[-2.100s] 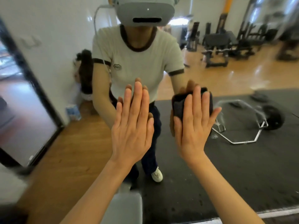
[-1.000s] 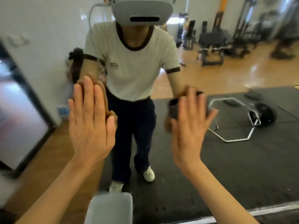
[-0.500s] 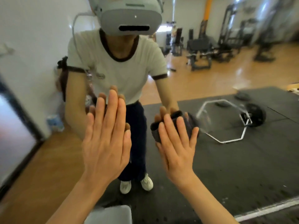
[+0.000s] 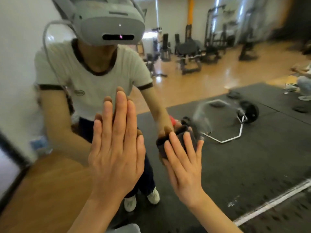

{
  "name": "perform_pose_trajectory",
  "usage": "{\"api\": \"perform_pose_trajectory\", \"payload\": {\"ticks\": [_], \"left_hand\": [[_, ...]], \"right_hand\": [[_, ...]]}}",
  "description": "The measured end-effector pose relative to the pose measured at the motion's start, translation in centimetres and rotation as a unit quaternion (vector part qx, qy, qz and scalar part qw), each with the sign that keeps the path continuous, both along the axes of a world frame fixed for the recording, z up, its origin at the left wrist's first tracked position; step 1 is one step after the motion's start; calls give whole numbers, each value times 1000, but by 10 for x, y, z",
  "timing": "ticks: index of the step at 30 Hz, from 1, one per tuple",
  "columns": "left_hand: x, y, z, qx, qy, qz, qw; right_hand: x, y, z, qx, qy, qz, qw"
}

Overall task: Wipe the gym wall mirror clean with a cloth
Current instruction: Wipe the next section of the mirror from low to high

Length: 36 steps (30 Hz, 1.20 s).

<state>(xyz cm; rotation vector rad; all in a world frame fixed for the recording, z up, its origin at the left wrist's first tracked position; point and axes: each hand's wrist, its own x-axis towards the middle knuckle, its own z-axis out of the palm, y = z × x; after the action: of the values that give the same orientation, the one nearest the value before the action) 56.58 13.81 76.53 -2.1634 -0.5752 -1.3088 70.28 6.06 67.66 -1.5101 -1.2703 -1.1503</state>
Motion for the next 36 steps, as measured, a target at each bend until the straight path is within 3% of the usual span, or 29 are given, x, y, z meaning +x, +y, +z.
{"api": "perform_pose_trajectory", "payload": {"ticks": [3, 6, 8, 10, 14, 20, 23, 26, 32, 36], "left_hand": [[-1, 0, 1, 0, 2, 6, 1000], [0, 2, 2, 6, 3, 12, 1000], [1, 3, 0, 15, 1, 21, 1000], [2, 3, -1, 21, -3, 26, 999], [2, 3, -1, 17, -4, 27, 999], [1, 1, -1, 3, -9, 18, 1000], [2, 2, -1, 6, -11, 15, 1000], [2, 2, -2, 11, -13, 19, 1000], [4, 2, 1, 8, -10, 11, 1000], [4, 3, 0, 20, -18, 17, 1000]], "right_hand": [[6, 2, 26, 9, -12, 4, 1000], [15, 16, 110, 149, 93, 32, 984], [17, 23, 130, 204, 130, 38, 970], [14, 24, 97, 186, 112, 39, 975], [13, 2, -15, 49, 58, 8, 997], [25, 13, 67, 138, 61, 63, 987], [46, -4, 43, 97, 14, 69, 993], [51, -16, 14, 92, 48, 53, 993], [39, 1, 52, 96, -20, 87, 991], [57, -23, 17, 66, 38, 57, 995]]}}
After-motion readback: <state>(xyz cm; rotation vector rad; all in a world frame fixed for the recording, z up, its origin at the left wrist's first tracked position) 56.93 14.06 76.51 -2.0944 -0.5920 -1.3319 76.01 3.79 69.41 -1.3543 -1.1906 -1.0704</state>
